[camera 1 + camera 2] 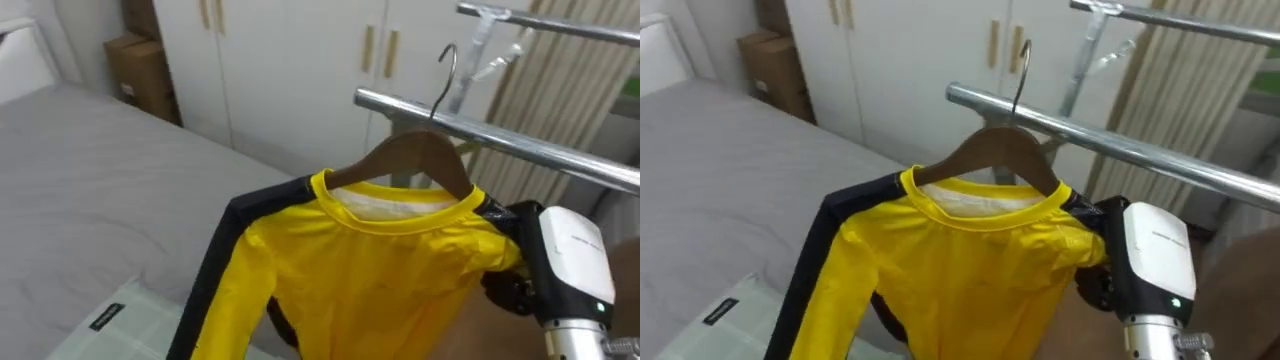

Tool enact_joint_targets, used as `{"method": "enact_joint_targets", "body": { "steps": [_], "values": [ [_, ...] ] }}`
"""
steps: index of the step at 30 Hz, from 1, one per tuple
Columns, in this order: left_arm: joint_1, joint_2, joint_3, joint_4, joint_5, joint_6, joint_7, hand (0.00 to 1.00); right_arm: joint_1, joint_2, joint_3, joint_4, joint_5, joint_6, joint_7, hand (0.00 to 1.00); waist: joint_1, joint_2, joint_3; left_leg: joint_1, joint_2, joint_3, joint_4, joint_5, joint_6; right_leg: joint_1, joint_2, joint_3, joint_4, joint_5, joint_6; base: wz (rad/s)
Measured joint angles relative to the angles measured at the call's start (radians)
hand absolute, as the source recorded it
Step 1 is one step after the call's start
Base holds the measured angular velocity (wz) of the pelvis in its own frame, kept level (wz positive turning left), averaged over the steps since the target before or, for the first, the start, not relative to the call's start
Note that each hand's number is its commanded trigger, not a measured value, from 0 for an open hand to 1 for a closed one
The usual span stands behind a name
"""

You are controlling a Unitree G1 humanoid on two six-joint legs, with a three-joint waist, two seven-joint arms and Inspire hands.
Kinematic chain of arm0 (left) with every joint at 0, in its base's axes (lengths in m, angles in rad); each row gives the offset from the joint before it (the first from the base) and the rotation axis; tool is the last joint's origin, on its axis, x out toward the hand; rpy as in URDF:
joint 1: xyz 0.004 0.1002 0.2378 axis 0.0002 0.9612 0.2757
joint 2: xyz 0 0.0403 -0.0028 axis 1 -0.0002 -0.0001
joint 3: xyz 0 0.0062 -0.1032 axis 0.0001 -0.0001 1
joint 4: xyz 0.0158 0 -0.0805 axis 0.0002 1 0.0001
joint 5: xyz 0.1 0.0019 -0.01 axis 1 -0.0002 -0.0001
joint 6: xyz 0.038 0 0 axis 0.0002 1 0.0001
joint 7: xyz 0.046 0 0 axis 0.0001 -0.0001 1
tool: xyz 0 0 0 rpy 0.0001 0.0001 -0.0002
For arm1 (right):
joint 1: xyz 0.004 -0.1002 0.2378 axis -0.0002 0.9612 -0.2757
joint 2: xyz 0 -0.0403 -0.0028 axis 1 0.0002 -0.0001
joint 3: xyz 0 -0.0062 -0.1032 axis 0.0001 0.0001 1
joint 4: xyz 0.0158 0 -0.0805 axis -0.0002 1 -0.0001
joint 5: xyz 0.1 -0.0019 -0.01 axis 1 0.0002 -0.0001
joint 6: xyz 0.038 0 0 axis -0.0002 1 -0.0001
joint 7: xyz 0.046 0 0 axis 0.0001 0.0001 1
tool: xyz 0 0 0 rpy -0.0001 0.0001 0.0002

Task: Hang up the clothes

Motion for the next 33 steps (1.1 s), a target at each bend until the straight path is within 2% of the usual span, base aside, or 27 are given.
{"method": "enact_joint_targets", "body": {
  "steps": [1, 2, 3, 4, 5, 6, 7, 8, 9, 10, 11, 12, 13, 14, 15, 16, 17, 18, 19, 20, 23, 25, 27, 29, 31, 33],
  "values": [
    [0.0, -0.022, -0.003, -0.032, -0.001, 0.0, 0.027, 0.0, 0.0, -0.008, 0.002, -0.012, 0.006, 0.006, -0.005, 1.0, 0.0, 0.002, 0.0003, 0.003, -0.04, -0.001, -0.08, 0.009, 0.001, 0.005, 0.018, 0.112, -0.028, 0.033, 0.01, -0.52],
    [-0.001, -0.041, -0.012, -0.062, -0.001, 0.0, 0.05, 0.0, 0.001, -0.023, 0.012, -0.019, 0.009, 0.016, -0.014, 1.0, 0.002, -0.001, 0.0022, 0.009, -0.079, 0.005, -0.159, 0.038, 0.018, 0.02, 0.035, 0.238, -0.06, 0.064, 0.034, -0.51],
    [-0.003, -0.046, -0.022, -0.072, -0.001, 0.0, 0.058, 0.0, 0.002, -0.03, 0.013, -0.023, 0.009, 0.017, -0.015, 1.0, 0.007, 0.0, 0.0033, 0.015, -0.098, 0.009, -0.205, 0.062, 0.028, 0.031, 0.041, 0.305, -0.084, 0.085, 0.054, -0.57],
    [-0.006, -0.055, -0.05, -0.074, -0.002, -0.001, 0.066, 0.0, 0.002, -0.034, 0.011, -0.026, 0.003, 0.017, -0.015, 1.0, 0.026, 0.013, 0.0012, 0.035, -0.127, 0.006, -0.298, 0.132, 0.061, 0.067, 0.059, 0.465, -0.158, 0.128, 0.119, -0.71],
    [-0.014, -0.067, -0.062, -0.077, -0.005, 0.0, 0.073, 0.0, 0.0, -0.033, 0.003, -0.034, 0.003, 0.017, -0.014, 1.0, 0.052, 0.052, -0.0039, 0.044, -0.117, 0.003, -0.348, 0.193, 0.075, 0.071, 0.069, 0.542, -0.189, 0.148, 0.167, -0.69],
    [-0.032, -0.074, -0.067, -0.076, -0.002, -0.001, 0.079, 0.0, 0.004, -0.036, -0.013, -0.053, 0.006, 0.018, -0.015, 1.0, 0.082, 0.084, 0.0038, 0.036, -0.075, 0.022, -0.322, 0.273, 0.089, 0.004, 0.081, 0.409, -0.096, 0.068, 0.134, -0.76],
    [-0.064, -0.086, -0.072, -0.079, 0.022, -0.003, 0.093, 0.0, 0.025, -0.064, -0.044, -0.094, 0.024, 0.018, -0.03, 1.0, 0.136, 0.083, 0.0189, 0.043, -0.052, 0.017, -0.29, 0.249, 0.008, -0.178, 0.003, 0.151, 0.202, -0.069, 0.129, -0.62],
    [-0.041, -0.095, -0.058, -0.092, 0.031, 0.005, 0.091, 0.0, 0.006, -0.069, -0.025, -0.085, 0.02, 0.005, -0.013, 1.0, 0.11, 0.053, 0.0267, 0.04, -0.083, 0.02, -0.259, 0.158, 0.016, -0.214, 0.031, 0.217, 0.279, -0.122, 0.123, -0.48],
    [-0.036, -0.1, -0.049, -0.092, 0.028, 0.022, 0.088, 0.0, 0.005, -0.057, -0.013, -0.09, 0.016, 0.006, 0.001, 1.0, 0.076, 0.058, 0.0269, 0.037, -0.069, 0.035, -0.242, 0.144, 0.016, -0.187, 0.066, 0.264, 0.264, -0.117, 0.125, -0.05],
    [-0.039, -0.1, -0.056, -0.087, 0.009, 0.048, 0.089, 0.0, 0.047, -0.039, -0.005, -0.105, 0.01, 0.007, 0.023, 1.0, 0.02, 0.061, 0.0261, 0.065, -0.061, 0.051, -0.242, 0.162, 0.021, -0.1, 0.115, 0.387, 0.16, -0.078, 0.122, -0.29],
    [-0.054, -0.099, -0.101, -0.038, -0.038, 0.051, 0.092, 0.0, 0.072, -0.036, -0.003, -0.12, 0.016, 0.018, 0.034, 1.0, 0.011, 0.086, 0.0142, 0.106, -0.04, 0.117, -0.294, 0.201, 0.063, -0.014, 0.146, 0.514, -0.035, -0.015, 0.179, -0.68],
    [-0.077, -0.097, -0.114, 0.006, -0.059, 0.05, 0.096, 0.0, 0.076, -0.034, -0.007, -0.137, 0.018, 0.024, 0.036, 1.0, 0.034, 0.127, -0.0012, 0.107, 0.003, 0.186, -0.319, 0.211, 0.076, -0.015, 0.133, 0.452, -0.082, -0.011, 0.177, -1.61],
    [-0.13, -0.083, -0.093, 0.086, -0.059, 0.048, 0.105, 0.0, 0.086, -0.018, -0.048, -0.166, 0.019, 0.023, 0.016, 1.0, 0.103, 0.133, 0.0178, 0.106, 0.051, 0.278, -0.32, 0.187, 0.085, -0.107, 0.044, 0.051, 0.081, -0.055, 0.104, -2.01],
    [-0.119, -0.072, -0.03, 0.093, -0.06, 0.043, 0.118, 0.0, 0.075, -0.014, -0.052, -0.153, 0.018, 0.006, 0.008, 1.0, 0.131, 0.097, 0.0158, 0.104, 0.054, 0.347, -0.278, 0.133, 0.077, -0.143, -0.103, -0.132, 0.18, -0.082, 0.125, -1.93],
    [-0.1, -0.062, -0.008, 0.093, -0.067, 0.044, 0.119, 0.0, 0.071, -0.011, -0.05, -0.148, 0.016, -0.006, 0.008, 1.0, 0.131, 0.08, 0.016, 0.106, 0.051, 0.369, -0.254, 0.098, 0.064, -0.144, -0.18, -0.183, 0.183, -0.075, 0.145, -1.49],
    [-0.076, -0.036, 0.006, 0.094, -0.108, 0.045, 0.119, 0.0, 0.067, 0.01, -0.046, -0.143, 0.003, -0.02, 0.008, 1.0, 0.126, 0.039, 0.023, 0.109, 0.035, 0.397, -0.198, 0.031, 0.029, -0.148, -0.262, -0.207, 0.155, -0.075, 0.215, -0.9],
    [-0.076, -0.03, 0.021, 0.094, -0.141, 0.046, 0.124, 0.0, 0.073, 0.019, -0.029, -0.13, -0.001, -0.01, 0.012, 1.0, 0.104, 0.028, 0.0195, 0.102, 0.046, 0.387, -0.157, 0.018, 0.019, -0.14, -0.254, -0.217, 0.142, -0.085, 0.208, -0.78],
    [-0.078, -0.032, 0.025, 0.094, -0.154, 0.046, 0.131, 0.0, 0.074, 0.017, -0.023, -0.126, 0.005, -0.006, 0.015, 1.0, 0.092, 0.031, 0.0191, 0.102, 0.051, 0.373, -0.153, 0.014, 0.014, -0.134, -0.24, -0.212, 0.127, -0.081, 0.201, -0.58],
    [-0.079, -0.035, 0.04, 0.094, -0.177, 0.046, 0.141, 0.0, 0.074, 0.012, -0.018, -0.122, 0.025, -0.002, 0.025, 1.0, 0.072, 0.047, 0.0182, 0.098, 0.058, 0.325, -0.153, 0.015, 0.013, -0.121, -0.205, -0.182, 0.091, -0.067, 0.207, -0.79],
    [-0.073, -0.029, 0.055, 0.098, -0.195, 0.046, 0.143, 0.0, 0.071, 0.012, -0.017, -0.123, 0.045, 0.008, 0.037, 1.0, 0.071, 0.052, 0.0177, 0.092, 0.058, 0.279, -0.161, 0.014, 0.014, -0.112, -0.169, -0.151, 0.055, -0.038, 0.194, -0.84],
    [-0.069, -0.02, 0.088, 0.111, -0.198, 0.046, 0.164, 0.0, 0.066, 0.019, -0.017, -0.127, 0.036, 0.036, 0.057, 1.0, 0.066, 0.049, 0.016, 0.071, 0.057, 0.211, -0.173, 0.017, 0.02, -0.107, -0.117, -0.112, -0.009, 0.021, 0.167, -0.65],
    [-0.067, -0.02, 0.087, 0.111, -0.203, 0.046, 0.173, 0.0, 0.056, 0.018, -0.014, -0.13, 0.025, 0.037, 0.071, 1.0, 0.057, 0.047, 0.0153, 0.064, 0.058, 0.197, -0.174, 0.024, 0.02, -0.108, -0.105, -0.106, -0.034, 0.049, 0.163, -0.19],
    [-0.065, -0.019, 0.087, 0.11, -0.206, 0.045, 0.177, 0.0, 0.051, 0.018, -0.013, -0.131, 0.008, 0.04, 0.08, 1.0, 0.056, 0.048, 0.0107, 0.054, 0.058, 0.184, -0.174, 0.031, 0.013, -0.109, -0.098, -0.104, -0.05, 0.065, 0.159, -0.12],
    [-0.052, -0.013, 0.087, 0.11, -0.21, 0.044, 0.179, 0.0, 0.035, 0.017, 0.004, -0.131, -0.012, 0.066, 0.091, 1.0, 0.057, 0.041, -0.003, 0.053, 0.058, 0.173, -0.178, 0.035, 0.01, -0.106, -0.09, -0.103, -0.063, 0.078, 0.153, -0.11],
    [-0.047, -0.005, 0.087, 0.11, -0.21, 0.043, 0.183, 0.0, 0.015, 0.017, 0.011, -0.131, -0.012, 0.08, 0.099, 1.0, 0.057, 0.032, -0.0101, 0.056, 0.06, 0.17, -0.181, 0.039, 0.007, -0.103, -0.087, -0.104, -0.064, 0.082, 0.147, 0.0],
    [-0.042, -0.005, 0.087, 0.11, -0.211, 0.038, 0.187, 0.0, -0.009, 0.017, 0.016, -0.131, -0.012, 0.085, 0.113, 1.0, 0.059, 0.03, -0.0116, 0.07, 0.061, 0.167, -0.184, 0.04, 0.006, -0.089, -0.086, -0.105, -0.073, 0.088, 0.143, 0.0]
  ]
}}
